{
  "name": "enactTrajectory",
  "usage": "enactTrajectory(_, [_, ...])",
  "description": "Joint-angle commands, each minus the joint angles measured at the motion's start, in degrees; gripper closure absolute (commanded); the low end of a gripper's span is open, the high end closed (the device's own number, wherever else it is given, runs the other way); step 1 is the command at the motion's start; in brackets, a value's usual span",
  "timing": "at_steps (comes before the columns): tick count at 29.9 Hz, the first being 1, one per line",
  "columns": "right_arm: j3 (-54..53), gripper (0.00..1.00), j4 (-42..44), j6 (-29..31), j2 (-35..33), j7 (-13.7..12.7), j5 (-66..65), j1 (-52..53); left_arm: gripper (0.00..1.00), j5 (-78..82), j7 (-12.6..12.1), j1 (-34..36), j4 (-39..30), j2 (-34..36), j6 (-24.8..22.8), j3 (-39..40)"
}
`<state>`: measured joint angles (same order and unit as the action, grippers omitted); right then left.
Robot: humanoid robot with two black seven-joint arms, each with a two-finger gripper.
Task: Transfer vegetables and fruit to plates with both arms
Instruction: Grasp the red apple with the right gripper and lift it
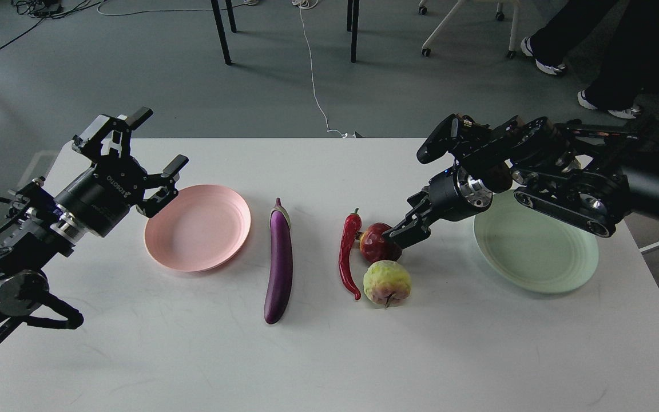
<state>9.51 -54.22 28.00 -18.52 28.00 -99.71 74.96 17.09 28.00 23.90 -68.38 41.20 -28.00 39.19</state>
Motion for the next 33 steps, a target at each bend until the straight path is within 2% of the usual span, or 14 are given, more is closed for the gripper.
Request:
enactTrajectory(1, [-0.01,0.01,2.1,0.0,2.7,0.0,0.05,-0.52,0.01,-0.04,0.0,-0.09,0.01,0.29,0.0,0.27])
enactTrajectory(6, [0.25,0.03,4.3,0.0,5.07,0.0,0.05,-1.05,0.01,-0.12,0.0,-0.09,0.01,0.46,0.0,0.8])
enactTrajectory(15, [2.1,0.13,5.27,0.0,5.43,0.0,0.13,-1.4,0.01,-0.65,0.0,-0.17,0.01,0.46,0.0,1.41])
enactTrajectory(21, [2.1,0.22,5.8,0.0,5.34,0.0,0.13,-1.49,0.01,-0.74,0.0,-0.17,0.01,0.55,0.0,1.68])
enactTrajectory(24, [2.1,0.3,5.88,0.0,5.51,0.0,0.13,-1.58,0.01,-0.65,0.0,-0.17,0.01,0.55,0.0,1.68])
enactTrajectory(29, [2.01,0.34,6.59,0.0,5.69,0.0,0.13,-1.75,0.01,-0.74,0.0,-0.53,0.01,0.9,0.0,2.29])
enactTrajectory(33, [2.01,0.45,6.85,0.0,5.95,0.0,0.13,-2.19,0.01,-0.74,0.0,-0.88,-0.08,0.99,0.0,2.56])
